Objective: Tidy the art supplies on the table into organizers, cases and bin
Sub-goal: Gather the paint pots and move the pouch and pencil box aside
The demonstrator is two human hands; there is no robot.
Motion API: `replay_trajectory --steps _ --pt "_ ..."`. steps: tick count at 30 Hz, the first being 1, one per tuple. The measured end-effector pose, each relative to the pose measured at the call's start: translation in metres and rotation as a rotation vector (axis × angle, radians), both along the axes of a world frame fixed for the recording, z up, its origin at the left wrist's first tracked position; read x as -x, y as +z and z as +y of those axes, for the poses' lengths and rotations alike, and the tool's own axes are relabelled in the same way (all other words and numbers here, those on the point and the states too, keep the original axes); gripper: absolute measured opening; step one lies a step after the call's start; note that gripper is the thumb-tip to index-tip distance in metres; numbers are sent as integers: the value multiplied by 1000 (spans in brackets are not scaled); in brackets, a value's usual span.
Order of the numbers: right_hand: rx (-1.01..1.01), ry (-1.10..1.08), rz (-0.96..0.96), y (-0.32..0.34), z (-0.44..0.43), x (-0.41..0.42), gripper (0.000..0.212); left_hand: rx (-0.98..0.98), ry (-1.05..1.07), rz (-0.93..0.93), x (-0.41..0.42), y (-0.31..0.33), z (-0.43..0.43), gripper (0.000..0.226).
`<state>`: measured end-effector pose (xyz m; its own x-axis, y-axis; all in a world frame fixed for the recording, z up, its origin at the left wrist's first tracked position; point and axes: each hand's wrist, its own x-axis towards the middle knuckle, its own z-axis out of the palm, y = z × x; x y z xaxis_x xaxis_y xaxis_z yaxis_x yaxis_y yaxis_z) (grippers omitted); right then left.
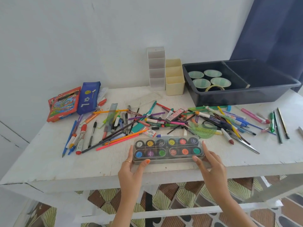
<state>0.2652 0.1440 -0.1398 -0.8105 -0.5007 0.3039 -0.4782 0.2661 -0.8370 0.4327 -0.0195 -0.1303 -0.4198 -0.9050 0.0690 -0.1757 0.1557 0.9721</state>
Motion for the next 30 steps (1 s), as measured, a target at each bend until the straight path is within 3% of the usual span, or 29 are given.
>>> replay_trajectory --steps 4,7,11,16,21,25,30 --pt "-125 106 -108 12 4 14 78 38 -55 -70 -3 3 -3 86" --pt "-218 211 -155 23 1 32 98 67 -45 -207 3 8 -12 105" --pt "-279 278 -205 23 -7 44 117 90 -34 -294 7 9 -17 106" --pt "-124 226 -207 24 -5 42 98 21 -103 -69 4 11 -19 100" --pt "31 203 -157 42 10 47 91 76 -208 138 30 32 -20 90" --pt "72 107 -64 72 35 65 90 270 -262 99 77 53 -19 84" --pt "42 -36 51 86 80 104 98 331 -403 80 160 70 0 82"
